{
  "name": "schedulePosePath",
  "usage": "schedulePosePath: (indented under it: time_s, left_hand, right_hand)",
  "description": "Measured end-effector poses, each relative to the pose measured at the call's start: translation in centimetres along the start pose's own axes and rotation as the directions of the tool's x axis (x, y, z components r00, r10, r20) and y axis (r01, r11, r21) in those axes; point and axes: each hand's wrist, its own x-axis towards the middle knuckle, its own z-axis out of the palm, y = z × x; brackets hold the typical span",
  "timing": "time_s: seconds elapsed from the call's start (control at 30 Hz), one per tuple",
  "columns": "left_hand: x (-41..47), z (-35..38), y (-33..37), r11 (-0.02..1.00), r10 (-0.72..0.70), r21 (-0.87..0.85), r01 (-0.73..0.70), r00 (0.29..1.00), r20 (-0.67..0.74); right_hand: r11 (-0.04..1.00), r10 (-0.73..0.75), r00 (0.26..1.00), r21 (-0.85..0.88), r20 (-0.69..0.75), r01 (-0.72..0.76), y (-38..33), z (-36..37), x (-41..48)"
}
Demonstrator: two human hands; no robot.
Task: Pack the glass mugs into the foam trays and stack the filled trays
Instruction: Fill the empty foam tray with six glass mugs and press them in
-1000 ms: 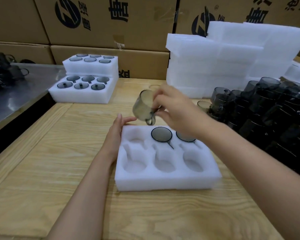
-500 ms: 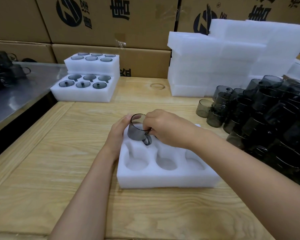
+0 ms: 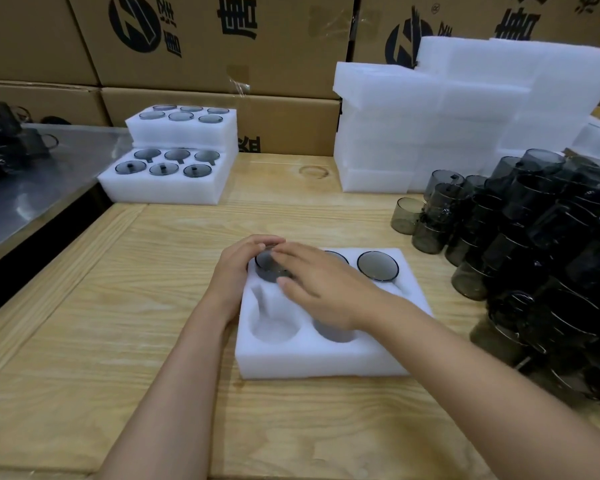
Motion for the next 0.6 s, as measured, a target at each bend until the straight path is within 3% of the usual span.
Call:
schedulePosePath:
  time_s: [0.13,0.27,0.4,0.47,0.53,0.6]
  left_hand:
    - [-0.3,0.1,0.4,0.999,0.022,0.026,-0.023,0.999,0.027]
    - [-0.4,0.0,0.4,1.000,-0.007,0.002,0.007,1.000,0.004]
    - [-0.2,0.1,0.4,0.988,-0.062,-0.141,0.062,0.998,0.004]
    - [-0.2,0.2,0.5,0.984,-0.079,-0.158,0.078,0.997,-0.001]
    - [-0.2,0.4,0.5,0.981,-0.105,-0.164,0.100,0.994,-0.026]
    - [-0.2,0.5,0.4,0.985,-0.111,-0.136,0.103,0.992,-0.054]
  right_hand:
    - [0.986,0.046,0.991,-0.165,0.122,-0.025,-0.1,1.0,-0.7]
    - [0.982,0.105,0.986,-0.170,0.132,-0.082,-0.3,1.1,-0.8]
    - [0.984,0.113,0.986,-0.149,0.125,-0.094,-0.4,1.0,-0.8]
    - [0.992,0.125,0.990,-0.043,0.072,-0.122,-0.5,0.6,-1.0]
    - [0.980,0.173,0.981,0.110,-0.090,-0.163,-1.0,0.0,-1.9]
    - [0.967,0.247,0.953,0.114,-0.176,-0.230,-1.3,-0.3,-3.8]
